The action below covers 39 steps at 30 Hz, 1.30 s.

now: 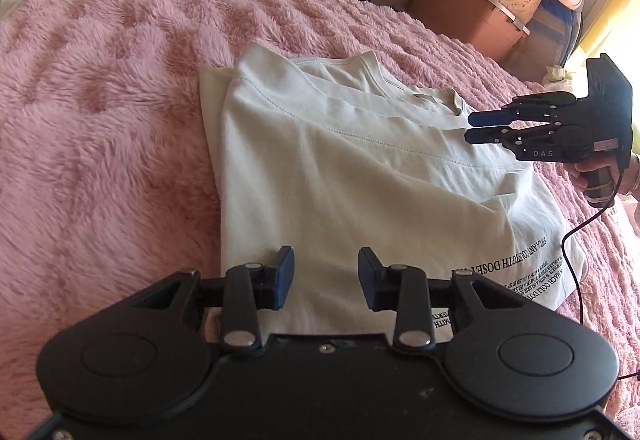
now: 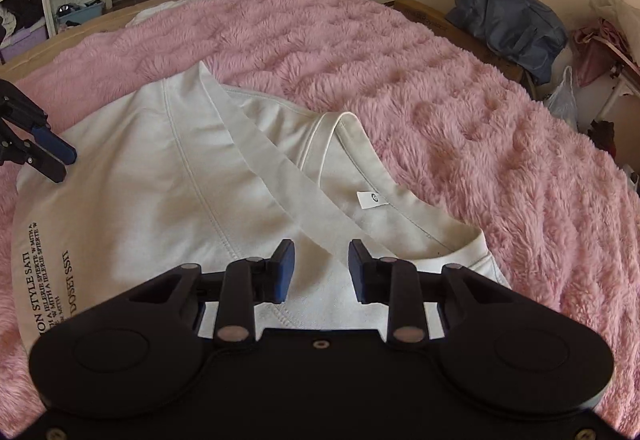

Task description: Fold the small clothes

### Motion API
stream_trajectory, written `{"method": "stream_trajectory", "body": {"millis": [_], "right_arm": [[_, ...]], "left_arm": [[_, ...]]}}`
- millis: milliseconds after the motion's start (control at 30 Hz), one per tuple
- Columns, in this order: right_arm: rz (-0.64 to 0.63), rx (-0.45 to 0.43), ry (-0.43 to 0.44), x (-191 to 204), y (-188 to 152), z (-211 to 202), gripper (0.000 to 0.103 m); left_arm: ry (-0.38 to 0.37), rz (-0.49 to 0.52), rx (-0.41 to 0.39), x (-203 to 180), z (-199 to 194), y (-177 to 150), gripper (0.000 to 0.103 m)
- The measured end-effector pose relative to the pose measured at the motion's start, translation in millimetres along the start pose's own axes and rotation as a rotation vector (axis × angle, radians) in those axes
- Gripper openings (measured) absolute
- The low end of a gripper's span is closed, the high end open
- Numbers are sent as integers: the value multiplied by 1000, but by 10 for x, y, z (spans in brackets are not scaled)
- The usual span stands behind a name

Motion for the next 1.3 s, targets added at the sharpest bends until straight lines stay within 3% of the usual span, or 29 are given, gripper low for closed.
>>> {"method": "stream_trajectory", "body": {"millis": [233,333,500,633,800,1000,1300], "right_arm": [[-64,80,22,-66,-25,235,33],[-62,99,40,-69,-32,278,4],[-41,45,37,-79,-9,179,3],[22,-38,-30,-220,123,97,3],[18,-14,-71,-214,62,311,4],[63,-143,-114,-331,32,33,16],[241,-68,-319,-1205,-562,-520,21]], "left_arm": [[-11,10,-1,-15,58,-15,42],[-15,14,2,-18,66,-20,43],[-19,9,4,-7,68,-14,44],[-6,-16,-16,-18,30,8,44],[66,-19,-69,-14,-3,121,44],[38,-22,-169,49,67,481,44],[78,-62,-119,237,543,823,44]]}}
Point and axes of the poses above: each gripper's, at about its wrist camera, not at the fingertips, and z roughly the way its jaws point, x to its left, y to its top, the point moved 2 cm from there along z, roughly the way its jaws point, and after that the axes turned 13 degrees about z, right-handed, at the moved point
